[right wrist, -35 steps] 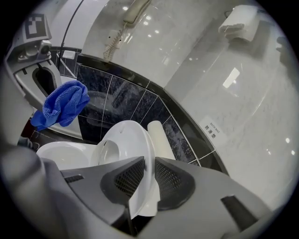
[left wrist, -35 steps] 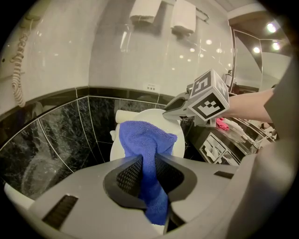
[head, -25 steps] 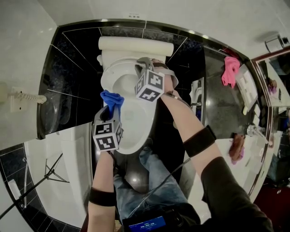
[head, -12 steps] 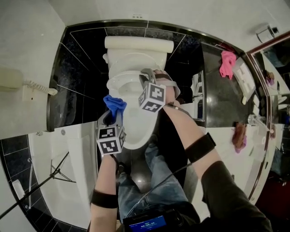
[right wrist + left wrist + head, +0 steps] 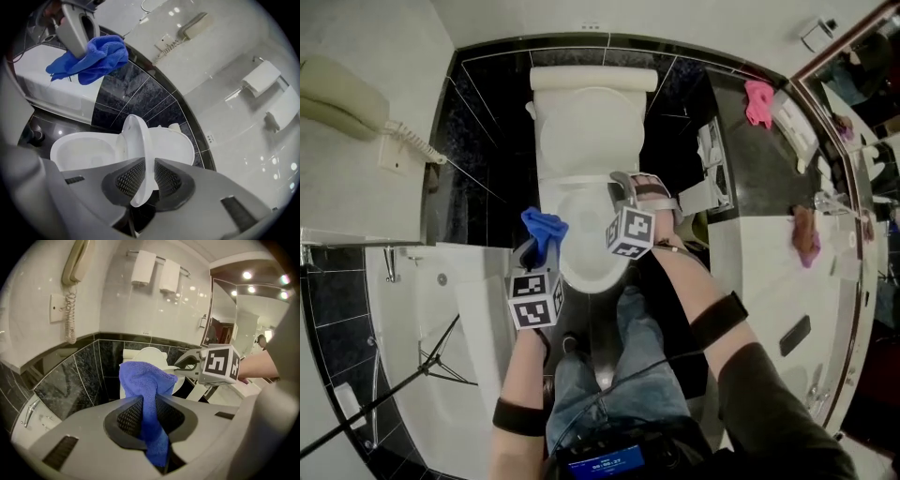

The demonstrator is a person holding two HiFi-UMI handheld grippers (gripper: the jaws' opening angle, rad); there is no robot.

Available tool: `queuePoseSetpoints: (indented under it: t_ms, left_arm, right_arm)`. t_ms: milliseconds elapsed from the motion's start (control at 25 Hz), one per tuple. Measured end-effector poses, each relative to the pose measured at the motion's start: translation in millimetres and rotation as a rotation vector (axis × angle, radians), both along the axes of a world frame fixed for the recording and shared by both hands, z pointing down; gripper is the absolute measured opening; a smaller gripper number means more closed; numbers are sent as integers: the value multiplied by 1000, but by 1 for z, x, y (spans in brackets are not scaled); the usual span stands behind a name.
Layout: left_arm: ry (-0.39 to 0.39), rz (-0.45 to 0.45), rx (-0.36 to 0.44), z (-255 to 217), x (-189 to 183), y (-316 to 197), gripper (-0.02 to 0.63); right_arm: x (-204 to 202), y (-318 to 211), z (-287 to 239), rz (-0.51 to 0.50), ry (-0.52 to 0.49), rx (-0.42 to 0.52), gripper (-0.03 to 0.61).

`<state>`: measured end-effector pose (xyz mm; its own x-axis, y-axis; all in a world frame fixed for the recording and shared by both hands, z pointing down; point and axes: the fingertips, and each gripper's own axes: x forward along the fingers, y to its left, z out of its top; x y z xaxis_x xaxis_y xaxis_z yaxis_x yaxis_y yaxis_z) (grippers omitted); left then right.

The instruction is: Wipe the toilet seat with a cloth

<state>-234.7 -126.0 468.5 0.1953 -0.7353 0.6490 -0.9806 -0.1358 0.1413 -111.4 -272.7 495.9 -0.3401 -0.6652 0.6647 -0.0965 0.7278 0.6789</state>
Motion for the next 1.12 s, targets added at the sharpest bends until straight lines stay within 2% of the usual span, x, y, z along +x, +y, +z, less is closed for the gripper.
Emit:
queuePoseSetpoints:
  t_ms: [280, 480, 600, 760, 1120]
  left_arm:
    - [7, 55, 20, 24, -10, 71, 66]
    - [12, 40, -30, 57, -5, 121, 66]
    - [5, 22, -37, 78, 1, 141, 66]
    - [-1, -12, -8, 110, 13, 154, 66]
    - [-25, -13, -31, 193, 49, 205, 66]
  right_arm:
    - [8, 84, 35, 57, 41, 58, 81]
    - [19, 138, 72, 33, 71, 58, 84]
    - [19, 160, 88, 19, 55, 97, 87]
    - [19, 186, 119, -23, 39, 157, 92]
    - [26, 252, 205, -58, -11, 151, 106]
